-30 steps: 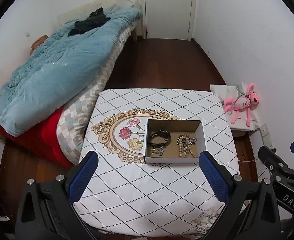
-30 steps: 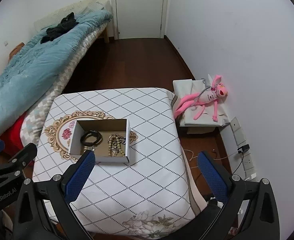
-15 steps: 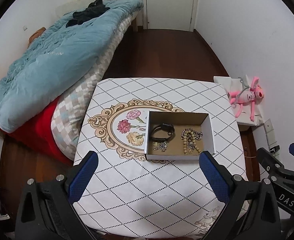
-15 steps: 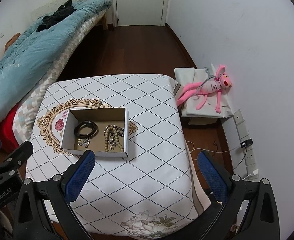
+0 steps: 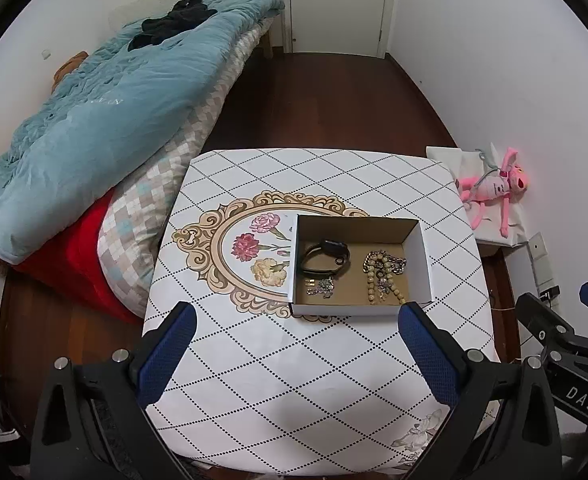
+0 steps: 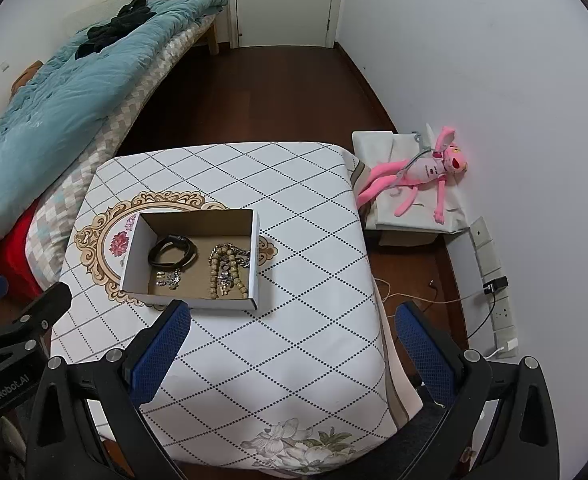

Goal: Organize jewelry

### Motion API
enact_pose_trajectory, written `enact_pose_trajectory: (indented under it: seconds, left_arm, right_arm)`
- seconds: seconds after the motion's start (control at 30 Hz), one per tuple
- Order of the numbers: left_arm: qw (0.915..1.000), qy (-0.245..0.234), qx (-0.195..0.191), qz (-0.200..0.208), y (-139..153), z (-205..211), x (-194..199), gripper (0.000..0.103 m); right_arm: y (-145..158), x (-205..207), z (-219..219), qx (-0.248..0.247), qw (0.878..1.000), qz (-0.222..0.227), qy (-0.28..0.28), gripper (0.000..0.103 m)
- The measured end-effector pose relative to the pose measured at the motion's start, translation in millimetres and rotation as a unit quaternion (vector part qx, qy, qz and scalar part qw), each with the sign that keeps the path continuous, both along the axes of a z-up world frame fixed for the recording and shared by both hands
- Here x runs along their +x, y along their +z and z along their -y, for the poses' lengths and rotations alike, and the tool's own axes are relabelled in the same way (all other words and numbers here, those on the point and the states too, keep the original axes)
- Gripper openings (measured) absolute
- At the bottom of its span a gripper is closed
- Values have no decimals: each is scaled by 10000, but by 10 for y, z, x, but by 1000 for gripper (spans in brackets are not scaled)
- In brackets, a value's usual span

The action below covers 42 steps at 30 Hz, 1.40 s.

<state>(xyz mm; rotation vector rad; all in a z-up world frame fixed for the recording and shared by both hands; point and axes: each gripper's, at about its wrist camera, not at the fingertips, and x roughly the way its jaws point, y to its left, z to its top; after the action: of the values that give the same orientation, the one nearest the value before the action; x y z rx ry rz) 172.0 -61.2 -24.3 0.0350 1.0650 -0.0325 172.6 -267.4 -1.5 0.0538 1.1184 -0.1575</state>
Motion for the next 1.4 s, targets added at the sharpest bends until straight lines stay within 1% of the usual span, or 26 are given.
enact_pose_trajectory:
  seconds: [0.63, 1.0, 1.4]
  left_arm:
    - [10000, -17, 64, 57, -6, -39, -27, 103]
    - [9998, 7, 85, 171, 50, -43, -41, 103]
    - [9998, -12, 93, 181, 58, -28, -38, 103]
  right_arm:
    - [21, 2, 2, 66, 10000, -1, 41, 103]
    - [43, 13, 0, 105, 9999, 20, 58, 103]
    - [53, 7, -6, 99, 9999, 29, 72, 103]
